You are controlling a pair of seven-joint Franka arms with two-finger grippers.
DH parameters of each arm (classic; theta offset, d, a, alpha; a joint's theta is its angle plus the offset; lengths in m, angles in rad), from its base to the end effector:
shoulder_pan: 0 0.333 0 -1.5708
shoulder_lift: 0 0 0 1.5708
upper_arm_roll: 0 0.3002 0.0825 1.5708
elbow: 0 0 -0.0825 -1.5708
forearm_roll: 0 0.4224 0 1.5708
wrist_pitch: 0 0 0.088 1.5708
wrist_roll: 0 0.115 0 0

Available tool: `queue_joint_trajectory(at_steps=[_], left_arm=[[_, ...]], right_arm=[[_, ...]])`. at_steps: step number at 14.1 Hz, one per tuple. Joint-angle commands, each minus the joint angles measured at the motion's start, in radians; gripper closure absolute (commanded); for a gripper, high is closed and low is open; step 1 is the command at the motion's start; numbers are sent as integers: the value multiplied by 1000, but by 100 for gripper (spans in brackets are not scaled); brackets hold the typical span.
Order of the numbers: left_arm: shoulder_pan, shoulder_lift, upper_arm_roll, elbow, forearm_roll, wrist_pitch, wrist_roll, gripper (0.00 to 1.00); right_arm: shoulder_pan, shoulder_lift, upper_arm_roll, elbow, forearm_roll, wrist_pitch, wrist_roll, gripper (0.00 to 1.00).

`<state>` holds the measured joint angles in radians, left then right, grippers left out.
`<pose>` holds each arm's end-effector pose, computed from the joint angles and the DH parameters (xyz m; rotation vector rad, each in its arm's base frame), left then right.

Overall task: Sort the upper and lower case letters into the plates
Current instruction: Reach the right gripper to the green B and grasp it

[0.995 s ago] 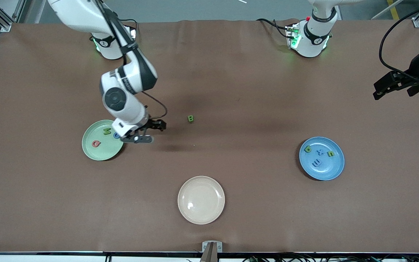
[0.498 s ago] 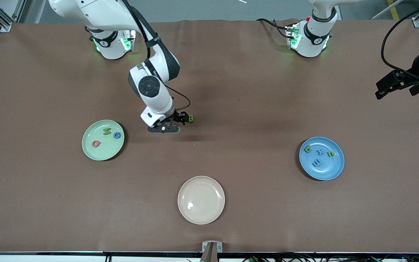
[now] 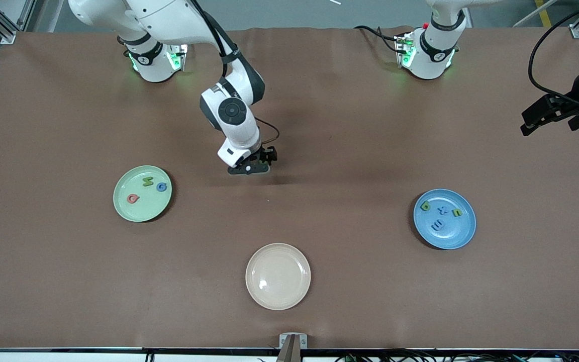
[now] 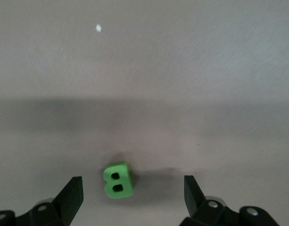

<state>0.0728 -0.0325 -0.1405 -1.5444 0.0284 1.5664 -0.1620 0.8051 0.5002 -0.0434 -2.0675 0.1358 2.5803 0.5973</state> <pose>0.5825 -0.0375 0.6328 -3.1103 -0.1481 -0.0897 0.4393 0.4152 0.1333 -3.0908 -0.0855 0.0339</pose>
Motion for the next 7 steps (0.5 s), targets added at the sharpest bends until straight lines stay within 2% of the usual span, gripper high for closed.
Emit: queue_joint_trajectory(at_steps=[1, 5, 7], left_arm=[[4, -27, 1, -13, -16, -19, 10, 0], [18, -40, 1, -10, -16, -31, 13, 0], [16, -40, 1, -11, -12, -32, 16, 0]], right_arm=[[29, 4, -13, -11, -4, 17, 19, 13], [32, 15, -13, -11, -7, 34, 19, 27], [32, 17, -13, -10, -10, 35, 19, 38]])
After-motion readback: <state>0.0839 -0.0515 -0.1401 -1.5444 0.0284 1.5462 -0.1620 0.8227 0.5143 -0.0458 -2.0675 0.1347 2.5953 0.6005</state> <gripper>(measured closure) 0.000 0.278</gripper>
